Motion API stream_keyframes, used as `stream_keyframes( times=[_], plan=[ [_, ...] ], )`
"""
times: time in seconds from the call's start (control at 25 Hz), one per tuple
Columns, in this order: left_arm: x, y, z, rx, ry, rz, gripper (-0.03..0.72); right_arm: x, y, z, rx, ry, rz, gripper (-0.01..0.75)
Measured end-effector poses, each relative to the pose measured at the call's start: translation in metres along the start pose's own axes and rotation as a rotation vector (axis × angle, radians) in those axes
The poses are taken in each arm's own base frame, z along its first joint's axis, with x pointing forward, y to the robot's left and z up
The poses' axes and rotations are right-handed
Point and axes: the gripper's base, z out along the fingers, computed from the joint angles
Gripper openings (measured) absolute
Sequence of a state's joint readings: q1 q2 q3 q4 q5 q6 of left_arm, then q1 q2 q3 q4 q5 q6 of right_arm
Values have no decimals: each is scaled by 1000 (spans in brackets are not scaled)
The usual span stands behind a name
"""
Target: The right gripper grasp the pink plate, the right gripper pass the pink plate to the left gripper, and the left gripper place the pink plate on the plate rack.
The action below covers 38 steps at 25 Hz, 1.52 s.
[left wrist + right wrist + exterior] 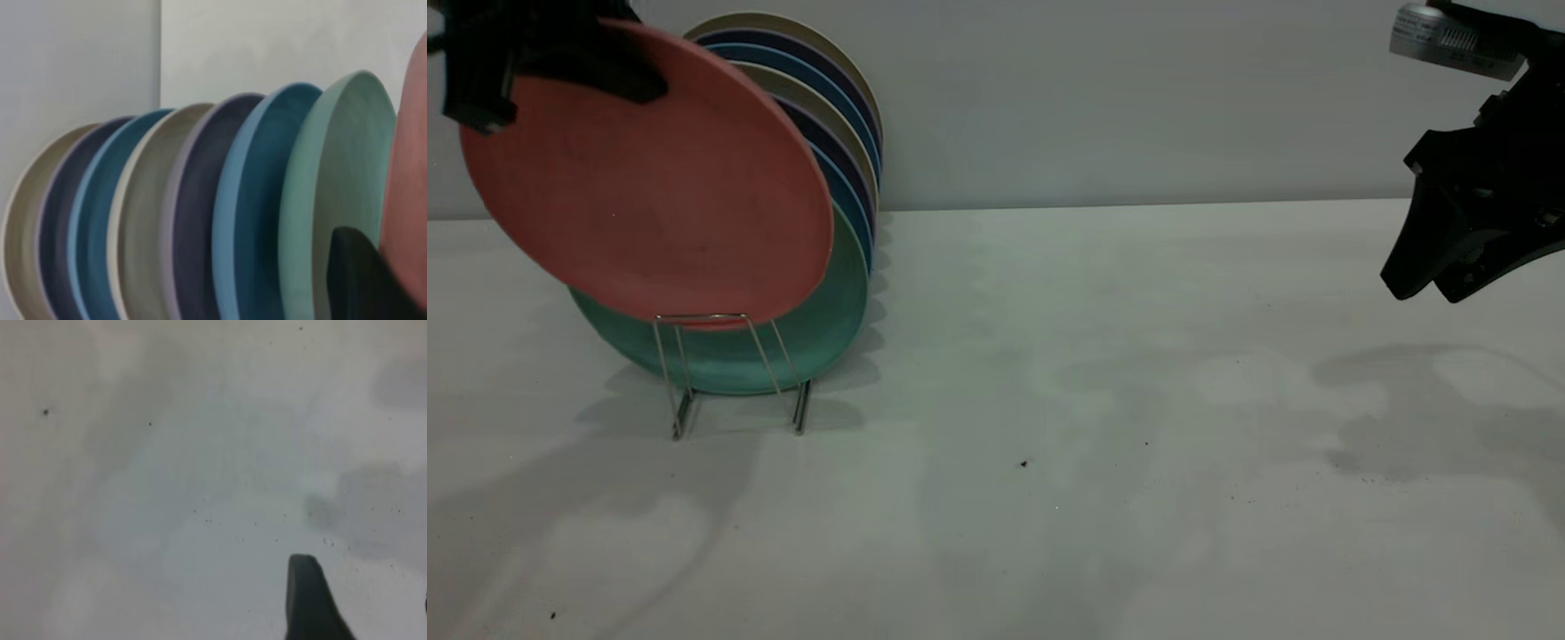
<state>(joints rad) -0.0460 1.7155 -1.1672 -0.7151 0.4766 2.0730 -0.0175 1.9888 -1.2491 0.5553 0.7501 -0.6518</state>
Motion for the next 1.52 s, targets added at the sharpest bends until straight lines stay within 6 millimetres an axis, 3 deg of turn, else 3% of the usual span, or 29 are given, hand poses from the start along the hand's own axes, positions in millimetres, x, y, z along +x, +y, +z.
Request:
stream_keyframes(
  times=[0.4,0.64,0.72,1.0,1.16,1.32,1.52],
  plan=[
    [16,-14,36,55,41,-76,110,0,0,0,0,0,-1,428],
    [20,-18,44,73,49,-115,119,0,0,0,0,0,-1,428],
    [20,-18,45,78,48,-121,166,0,0,0,0,0,-1,428],
    [19,-17,44,75,46,-127,436,0,0,0,0,0,-1,428],
    [13,-9,29,36,35,-119,474,0,0,0,1,-2,-1,428],
    [-2,3,-5,-20,-6,-162,474,-1,-1,0,8,-11,-1,428],
    [-21,10,-47,-40,-75,-495,474,0,-4,0,43,-4,1,428]
  ],
)
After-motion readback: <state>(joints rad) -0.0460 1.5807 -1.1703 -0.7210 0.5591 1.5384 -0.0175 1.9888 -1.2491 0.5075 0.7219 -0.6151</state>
